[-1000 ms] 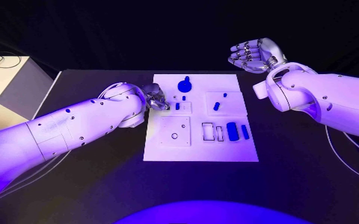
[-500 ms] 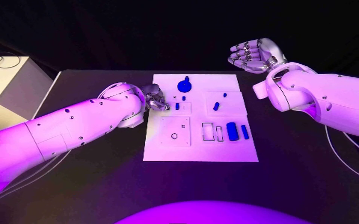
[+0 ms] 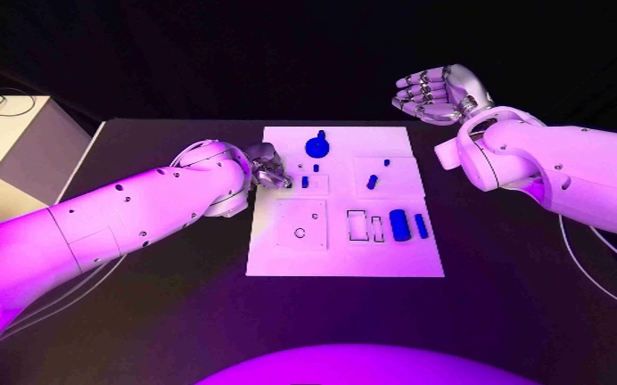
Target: Assemble the parts on the task board
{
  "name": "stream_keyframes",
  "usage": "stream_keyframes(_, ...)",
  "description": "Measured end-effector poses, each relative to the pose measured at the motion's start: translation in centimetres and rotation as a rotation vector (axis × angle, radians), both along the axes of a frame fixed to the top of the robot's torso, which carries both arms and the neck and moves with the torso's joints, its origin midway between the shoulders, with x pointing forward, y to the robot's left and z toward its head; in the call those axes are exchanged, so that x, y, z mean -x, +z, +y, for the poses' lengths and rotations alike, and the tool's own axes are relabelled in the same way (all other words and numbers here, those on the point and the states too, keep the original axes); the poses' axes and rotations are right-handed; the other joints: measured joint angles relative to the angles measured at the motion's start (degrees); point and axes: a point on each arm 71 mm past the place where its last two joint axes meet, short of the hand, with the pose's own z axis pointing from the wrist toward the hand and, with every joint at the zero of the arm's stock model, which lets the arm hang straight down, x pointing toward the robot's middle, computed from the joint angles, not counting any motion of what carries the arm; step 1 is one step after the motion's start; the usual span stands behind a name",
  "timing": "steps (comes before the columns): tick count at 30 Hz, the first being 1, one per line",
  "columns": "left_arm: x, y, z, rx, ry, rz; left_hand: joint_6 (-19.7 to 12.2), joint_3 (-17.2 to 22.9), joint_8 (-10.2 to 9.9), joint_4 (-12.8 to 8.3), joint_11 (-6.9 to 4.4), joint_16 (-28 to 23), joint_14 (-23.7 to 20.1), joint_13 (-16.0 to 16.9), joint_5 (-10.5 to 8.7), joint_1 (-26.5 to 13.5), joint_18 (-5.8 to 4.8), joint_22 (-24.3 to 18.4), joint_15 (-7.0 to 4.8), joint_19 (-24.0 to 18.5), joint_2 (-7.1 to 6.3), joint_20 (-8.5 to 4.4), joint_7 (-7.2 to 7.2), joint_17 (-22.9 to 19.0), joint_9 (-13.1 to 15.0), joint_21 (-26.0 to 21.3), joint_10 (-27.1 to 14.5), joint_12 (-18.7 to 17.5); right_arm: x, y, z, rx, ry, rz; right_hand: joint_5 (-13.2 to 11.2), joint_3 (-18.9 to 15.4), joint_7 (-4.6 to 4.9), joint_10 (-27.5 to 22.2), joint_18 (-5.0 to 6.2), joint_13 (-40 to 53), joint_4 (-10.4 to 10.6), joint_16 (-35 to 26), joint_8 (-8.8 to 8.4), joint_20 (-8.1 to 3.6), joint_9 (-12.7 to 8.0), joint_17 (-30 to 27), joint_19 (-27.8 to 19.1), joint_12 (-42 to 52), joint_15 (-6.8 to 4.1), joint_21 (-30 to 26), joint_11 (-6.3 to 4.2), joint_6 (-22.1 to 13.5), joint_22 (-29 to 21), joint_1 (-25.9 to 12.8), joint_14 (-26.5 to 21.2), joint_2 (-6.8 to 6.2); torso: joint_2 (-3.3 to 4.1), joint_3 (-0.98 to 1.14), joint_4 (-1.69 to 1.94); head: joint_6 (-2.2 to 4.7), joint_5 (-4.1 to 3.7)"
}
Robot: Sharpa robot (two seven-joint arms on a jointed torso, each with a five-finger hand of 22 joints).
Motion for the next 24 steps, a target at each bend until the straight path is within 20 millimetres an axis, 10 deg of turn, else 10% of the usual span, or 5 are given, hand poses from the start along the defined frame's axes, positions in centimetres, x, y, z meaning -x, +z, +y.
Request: stream_keyframes(24, -0.39, 0.02, -0.61, -0.025, -0.01, 0.043, 0.4, 0.0, 0.2, 0.0, 0.13, 0.0, 0.0, 0.0, -0.25, 0.0, 0.0, -0.1, 0.0, 0.0, -0.04, 0.0, -0.04, 0.0, -0.1, 0.0, 0.1, 0.0, 0.09, 0.0, 0.18, -0.002, 0.008, 0.003, 0.6, -0.3, 0.0, 0.2, 0.0, 0.0, 0.0, -0.2, 0.0, 0.0, -0.1, -0.3, 0.0, 0.0, 0.0, 0.0, 0.16, 0.0, -0.3, 0.0, 0.0, 0.0, -0.01, 0.07, -0.01, -0.53, -0.13)
